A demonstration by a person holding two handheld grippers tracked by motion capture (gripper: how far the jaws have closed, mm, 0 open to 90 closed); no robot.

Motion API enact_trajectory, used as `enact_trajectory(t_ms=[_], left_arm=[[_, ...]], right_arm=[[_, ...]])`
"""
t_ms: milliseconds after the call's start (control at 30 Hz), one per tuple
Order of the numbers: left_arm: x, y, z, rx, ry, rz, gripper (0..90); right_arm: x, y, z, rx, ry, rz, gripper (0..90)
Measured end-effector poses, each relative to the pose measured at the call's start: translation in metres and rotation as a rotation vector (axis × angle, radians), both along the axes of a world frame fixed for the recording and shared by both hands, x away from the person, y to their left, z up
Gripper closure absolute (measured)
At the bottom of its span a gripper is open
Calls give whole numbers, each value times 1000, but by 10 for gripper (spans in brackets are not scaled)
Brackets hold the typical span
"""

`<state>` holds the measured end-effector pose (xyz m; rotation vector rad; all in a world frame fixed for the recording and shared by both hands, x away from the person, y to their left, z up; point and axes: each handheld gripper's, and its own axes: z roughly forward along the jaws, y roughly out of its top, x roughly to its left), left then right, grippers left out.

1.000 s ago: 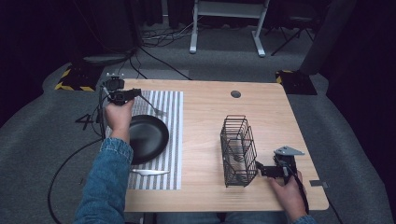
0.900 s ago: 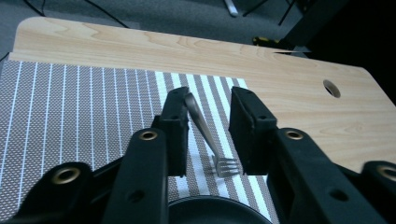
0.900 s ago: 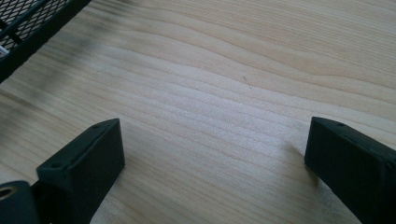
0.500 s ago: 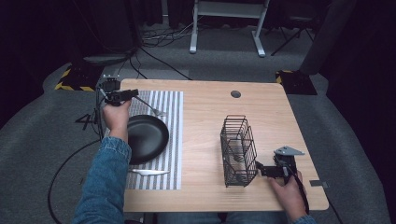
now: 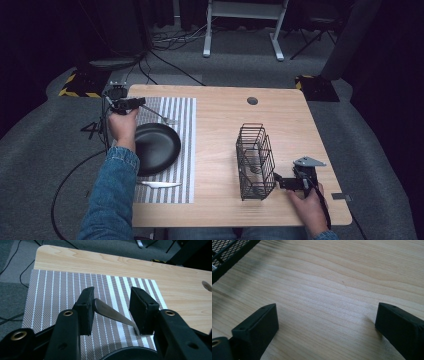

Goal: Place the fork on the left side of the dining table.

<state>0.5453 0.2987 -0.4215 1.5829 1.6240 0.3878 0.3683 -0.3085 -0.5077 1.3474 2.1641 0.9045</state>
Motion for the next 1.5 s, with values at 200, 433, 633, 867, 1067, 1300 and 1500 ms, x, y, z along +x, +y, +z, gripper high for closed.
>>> enact_trajectory(t_ms=[200, 433, 633, 867, 1067, 1300, 1500], left_arm=[[1, 3, -3, 1, 6, 10, 536], [4, 7, -9, -6, 21, 19, 522], [5, 11, -15, -12, 34, 29, 521], [6, 17, -25, -27, 65, 41, 518], [5, 19, -30, -30, 78, 47, 513], [5, 20, -33, -35, 84, 44, 503], [7, 16, -37, -35, 96, 29, 501]], right_arm=[[0, 0, 0, 0, 0, 0, 47], [0, 0, 0, 0, 0, 0, 47], [0, 0, 0, 0, 0, 0, 47], [0, 0, 0, 0, 0, 0, 47], [0, 0, 0, 0, 0, 0, 47], [0, 0, 0, 0, 0, 0, 47], [0, 0, 0, 0, 0, 0, 47]])
